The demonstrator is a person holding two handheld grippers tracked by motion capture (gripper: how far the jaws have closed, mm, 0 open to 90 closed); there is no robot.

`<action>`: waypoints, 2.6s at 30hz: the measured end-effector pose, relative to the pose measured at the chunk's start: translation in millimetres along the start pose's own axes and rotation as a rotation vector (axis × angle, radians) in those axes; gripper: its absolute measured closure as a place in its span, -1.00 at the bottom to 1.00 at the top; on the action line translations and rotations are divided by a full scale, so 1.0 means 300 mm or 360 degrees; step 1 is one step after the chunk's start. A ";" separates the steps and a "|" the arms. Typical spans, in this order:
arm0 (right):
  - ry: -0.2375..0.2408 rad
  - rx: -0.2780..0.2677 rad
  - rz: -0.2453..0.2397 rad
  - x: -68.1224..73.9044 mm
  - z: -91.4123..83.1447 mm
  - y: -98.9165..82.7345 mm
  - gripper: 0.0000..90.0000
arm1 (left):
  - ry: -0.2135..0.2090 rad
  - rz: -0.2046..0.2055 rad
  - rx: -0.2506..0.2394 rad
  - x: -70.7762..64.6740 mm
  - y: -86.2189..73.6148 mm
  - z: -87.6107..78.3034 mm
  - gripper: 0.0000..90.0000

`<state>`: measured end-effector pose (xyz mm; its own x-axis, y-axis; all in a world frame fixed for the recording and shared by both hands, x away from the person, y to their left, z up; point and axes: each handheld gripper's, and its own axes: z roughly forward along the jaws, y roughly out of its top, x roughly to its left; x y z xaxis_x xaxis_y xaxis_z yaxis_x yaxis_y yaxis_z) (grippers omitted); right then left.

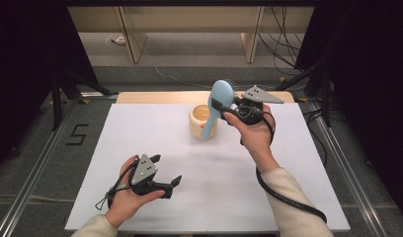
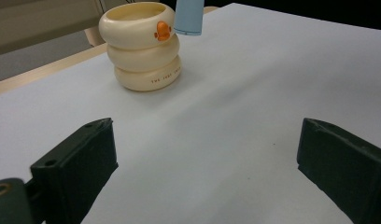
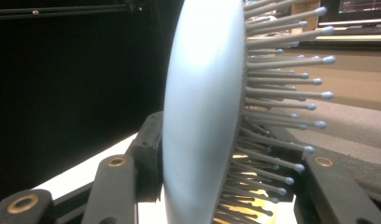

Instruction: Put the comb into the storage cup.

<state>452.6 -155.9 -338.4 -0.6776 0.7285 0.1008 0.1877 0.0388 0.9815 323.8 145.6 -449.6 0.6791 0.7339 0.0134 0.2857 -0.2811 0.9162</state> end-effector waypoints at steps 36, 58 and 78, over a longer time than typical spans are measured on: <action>-0.0047 -0.0031 0.0024 -0.026 0.025 0.036 0.12 | -0.0004 0.0003 0.0002 -0.003 -0.001 0.002 -0.90; -0.0074 -0.0058 0.0021 -0.038 0.040 0.069 0.12 | 0.0000 0.0004 0.0003 -0.002 -0.002 0.004 -0.90; -0.0107 -0.0067 0.0028 -0.053 0.058 0.083 0.12 | -0.0002 0.0004 0.0002 -0.002 -0.002 0.005 -0.90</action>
<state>480.4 -154.6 -318.5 -0.6246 0.7734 0.1085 0.1682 -0.0025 0.9857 324.1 144.5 -450.8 0.6804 0.7327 0.0151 0.2851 -0.2836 0.9156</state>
